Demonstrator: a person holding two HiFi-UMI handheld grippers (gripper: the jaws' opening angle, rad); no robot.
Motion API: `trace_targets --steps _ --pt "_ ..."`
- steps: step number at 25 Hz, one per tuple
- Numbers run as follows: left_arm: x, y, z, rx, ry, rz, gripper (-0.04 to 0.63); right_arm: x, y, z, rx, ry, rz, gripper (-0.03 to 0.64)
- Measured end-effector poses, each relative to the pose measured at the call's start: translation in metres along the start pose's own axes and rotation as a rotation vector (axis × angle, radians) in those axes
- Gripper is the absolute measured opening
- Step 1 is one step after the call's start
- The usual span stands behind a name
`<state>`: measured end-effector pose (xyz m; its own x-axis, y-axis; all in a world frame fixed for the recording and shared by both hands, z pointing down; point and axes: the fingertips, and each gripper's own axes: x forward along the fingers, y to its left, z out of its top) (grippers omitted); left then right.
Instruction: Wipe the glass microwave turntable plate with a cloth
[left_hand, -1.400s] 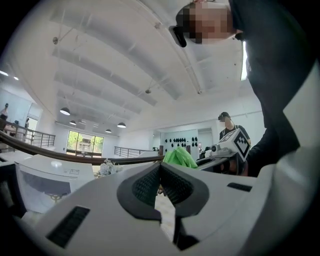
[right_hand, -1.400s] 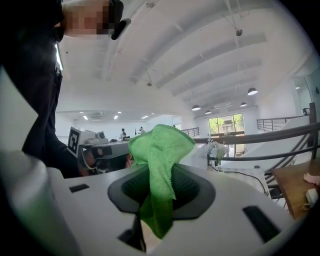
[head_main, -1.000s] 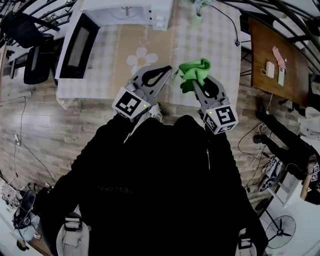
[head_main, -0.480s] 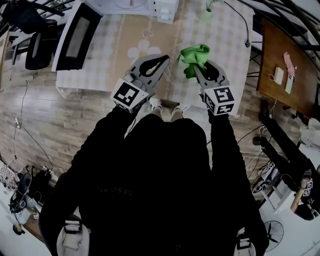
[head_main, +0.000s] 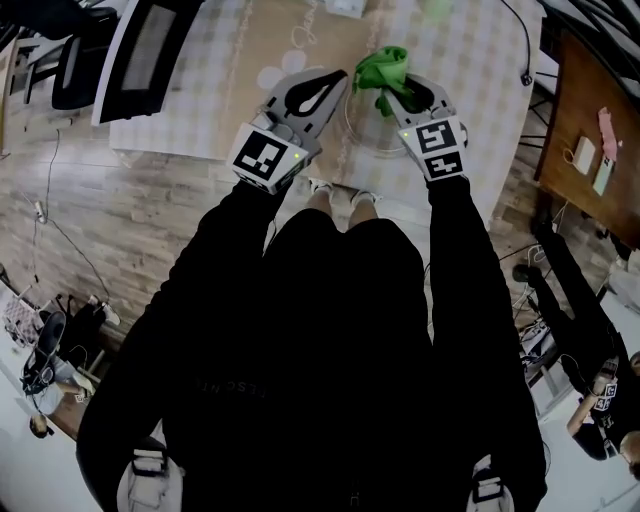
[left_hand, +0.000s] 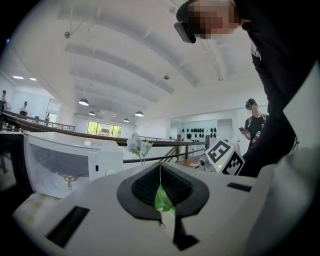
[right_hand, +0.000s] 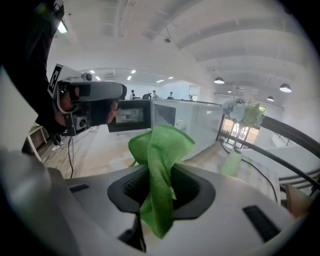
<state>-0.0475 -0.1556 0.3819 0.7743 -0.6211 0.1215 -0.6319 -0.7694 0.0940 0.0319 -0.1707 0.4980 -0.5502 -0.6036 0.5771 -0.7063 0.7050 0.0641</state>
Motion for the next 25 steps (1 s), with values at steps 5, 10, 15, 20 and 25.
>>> trace_targets --steps 5,10,15,20,25 --pt "0.014 0.015 -0.017 0.002 -0.005 0.050 0.021 0.042 -0.002 -0.021 -0.042 0.072 0.053 0.123" --pt "0.018 0.027 -0.037 0.001 0.013 0.091 0.020 0.074 -0.003 -0.033 -0.107 0.137 0.102 0.124" --pt "0.020 0.034 -0.051 0.012 0.036 0.112 0.021 0.100 -0.002 -0.043 -0.201 0.214 0.145 0.124" --pt "0.017 0.035 -0.056 0.022 0.045 0.131 0.021 0.122 0.006 -0.060 -0.336 0.306 0.180 0.124" --pt "0.011 0.033 -0.058 0.012 0.044 0.140 0.021 0.141 0.011 -0.073 -0.389 0.376 0.184 0.118"
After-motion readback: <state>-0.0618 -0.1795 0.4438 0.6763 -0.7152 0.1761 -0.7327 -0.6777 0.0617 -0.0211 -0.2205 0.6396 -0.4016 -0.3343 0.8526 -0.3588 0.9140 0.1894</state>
